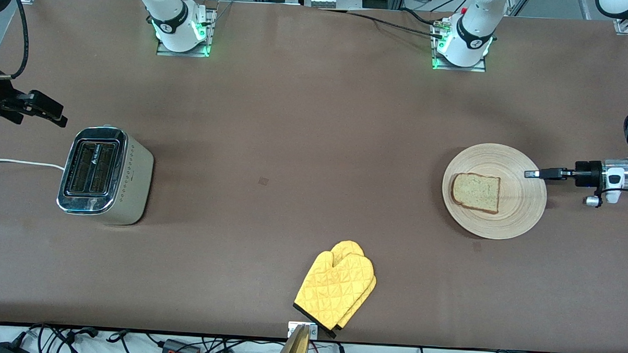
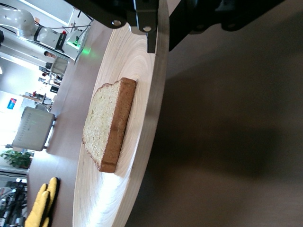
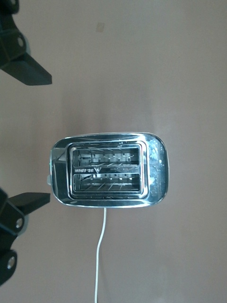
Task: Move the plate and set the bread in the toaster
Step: 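Grip the plate rim with the left gripper and start sliding it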
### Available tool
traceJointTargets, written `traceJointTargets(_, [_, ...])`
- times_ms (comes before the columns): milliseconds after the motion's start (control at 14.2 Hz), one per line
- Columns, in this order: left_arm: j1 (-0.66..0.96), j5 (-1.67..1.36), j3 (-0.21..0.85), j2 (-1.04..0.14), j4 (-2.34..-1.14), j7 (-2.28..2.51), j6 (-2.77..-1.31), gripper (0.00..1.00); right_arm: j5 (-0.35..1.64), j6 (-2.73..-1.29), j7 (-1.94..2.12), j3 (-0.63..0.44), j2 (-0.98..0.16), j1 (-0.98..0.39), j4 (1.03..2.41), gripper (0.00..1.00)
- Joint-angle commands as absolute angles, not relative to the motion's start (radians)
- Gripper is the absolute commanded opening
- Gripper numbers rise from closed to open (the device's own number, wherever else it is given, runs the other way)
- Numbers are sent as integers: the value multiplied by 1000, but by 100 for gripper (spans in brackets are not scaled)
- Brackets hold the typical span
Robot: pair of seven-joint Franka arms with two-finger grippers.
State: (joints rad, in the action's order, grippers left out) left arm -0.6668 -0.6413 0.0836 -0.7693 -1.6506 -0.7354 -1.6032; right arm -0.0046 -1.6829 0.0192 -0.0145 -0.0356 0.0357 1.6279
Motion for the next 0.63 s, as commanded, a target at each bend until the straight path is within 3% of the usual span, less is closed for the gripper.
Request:
traceJointTargets(0, [-667, -750, 107, -791, -1646, -781, -1499, 1, -21, -1690, 29, -14, -46, 38, 1612, 100])
traceJointTargets(282, [-641, -787, 188, -793, -1657, -767, -1493, 1, -6, -1694, 18, -12, -73, 38, 1611, 100])
traceJointTargets(564, [-503, -874, 199, -784, -1643, -671, -1551, 1, -6, -1727, 28, -14, -93, 40, 1611, 100])
